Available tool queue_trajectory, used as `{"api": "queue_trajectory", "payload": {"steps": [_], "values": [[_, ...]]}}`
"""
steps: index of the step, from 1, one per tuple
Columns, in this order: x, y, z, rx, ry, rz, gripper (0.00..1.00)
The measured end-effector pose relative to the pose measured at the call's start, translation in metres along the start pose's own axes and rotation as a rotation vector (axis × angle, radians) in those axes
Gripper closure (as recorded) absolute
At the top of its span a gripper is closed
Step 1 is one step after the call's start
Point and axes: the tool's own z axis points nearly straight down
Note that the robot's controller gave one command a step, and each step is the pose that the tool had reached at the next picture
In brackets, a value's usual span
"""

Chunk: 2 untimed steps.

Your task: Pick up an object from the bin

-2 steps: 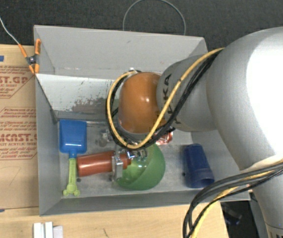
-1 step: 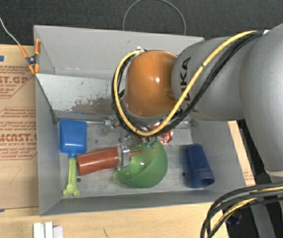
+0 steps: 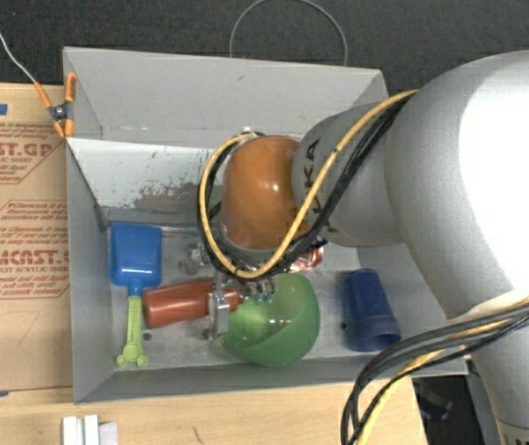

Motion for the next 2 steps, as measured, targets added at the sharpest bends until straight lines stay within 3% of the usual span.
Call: {"api": "queue_trajectory", "payload": {"steps": [1,2], "values": [[-0.0096,0.0055,0.0056,0.002,-0.016,-0.264,0.0],[0.0001,0.0006,0.0007,-0.001,0.0,0.0,1.0]]}}
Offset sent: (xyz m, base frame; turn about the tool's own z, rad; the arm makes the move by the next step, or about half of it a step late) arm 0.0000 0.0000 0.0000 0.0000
